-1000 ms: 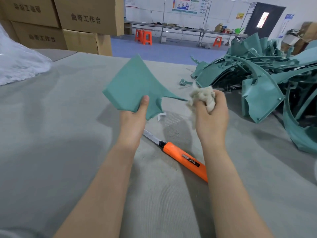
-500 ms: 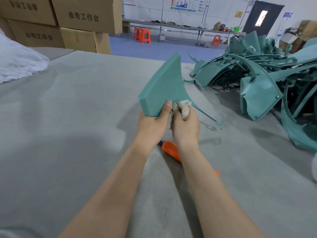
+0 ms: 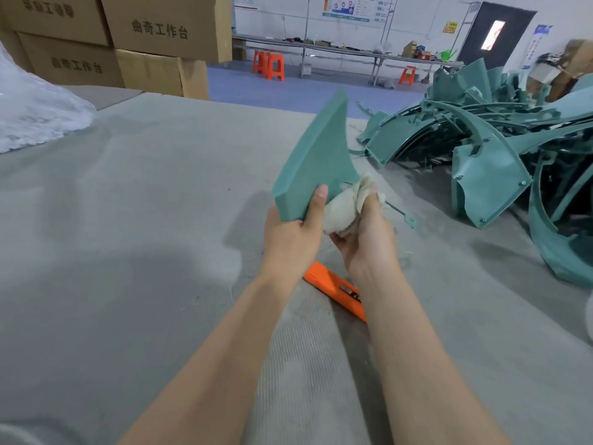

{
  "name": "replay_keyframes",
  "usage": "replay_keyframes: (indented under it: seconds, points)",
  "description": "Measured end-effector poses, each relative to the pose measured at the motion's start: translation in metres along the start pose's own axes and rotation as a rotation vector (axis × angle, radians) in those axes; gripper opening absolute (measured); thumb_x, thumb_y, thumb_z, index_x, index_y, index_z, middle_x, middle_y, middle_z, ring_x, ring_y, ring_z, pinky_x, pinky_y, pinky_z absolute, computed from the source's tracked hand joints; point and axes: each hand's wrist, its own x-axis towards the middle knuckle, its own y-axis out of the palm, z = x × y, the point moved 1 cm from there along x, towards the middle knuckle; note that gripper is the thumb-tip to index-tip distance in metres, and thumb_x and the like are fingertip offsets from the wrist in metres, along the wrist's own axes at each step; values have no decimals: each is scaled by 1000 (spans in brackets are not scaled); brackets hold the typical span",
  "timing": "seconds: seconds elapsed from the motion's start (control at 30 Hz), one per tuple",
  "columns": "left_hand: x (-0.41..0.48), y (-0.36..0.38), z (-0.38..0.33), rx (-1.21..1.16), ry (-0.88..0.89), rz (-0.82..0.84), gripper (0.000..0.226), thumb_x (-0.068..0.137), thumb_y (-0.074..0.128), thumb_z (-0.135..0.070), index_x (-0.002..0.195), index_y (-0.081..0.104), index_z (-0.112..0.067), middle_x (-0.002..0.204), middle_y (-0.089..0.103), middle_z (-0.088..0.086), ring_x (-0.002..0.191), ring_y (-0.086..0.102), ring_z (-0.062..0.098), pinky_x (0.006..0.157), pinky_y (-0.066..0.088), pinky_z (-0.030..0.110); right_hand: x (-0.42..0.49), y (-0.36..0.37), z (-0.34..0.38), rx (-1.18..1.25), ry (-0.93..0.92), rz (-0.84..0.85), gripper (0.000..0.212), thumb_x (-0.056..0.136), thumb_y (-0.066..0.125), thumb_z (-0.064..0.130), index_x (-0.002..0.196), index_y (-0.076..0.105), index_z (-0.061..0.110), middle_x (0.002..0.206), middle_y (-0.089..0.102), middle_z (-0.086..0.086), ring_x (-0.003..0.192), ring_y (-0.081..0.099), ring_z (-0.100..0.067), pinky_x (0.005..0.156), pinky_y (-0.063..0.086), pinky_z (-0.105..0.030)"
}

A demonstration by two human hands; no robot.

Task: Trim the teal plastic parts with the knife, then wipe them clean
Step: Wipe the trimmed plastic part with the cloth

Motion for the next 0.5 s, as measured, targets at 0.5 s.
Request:
replay_keyframes:
  seconds: [0.5]
  points:
    - [-9, 8, -6, 169, 200, 89, 21, 92, 60, -25, 105, 70, -11, 93, 67, -1, 91, 57, 9, 72, 39, 14, 1, -2, 4, -152, -111, -194, 25, 96, 48, 26, 76, 61, 21, 78, 68, 2, 75, 65, -14, 68, 54, -30]
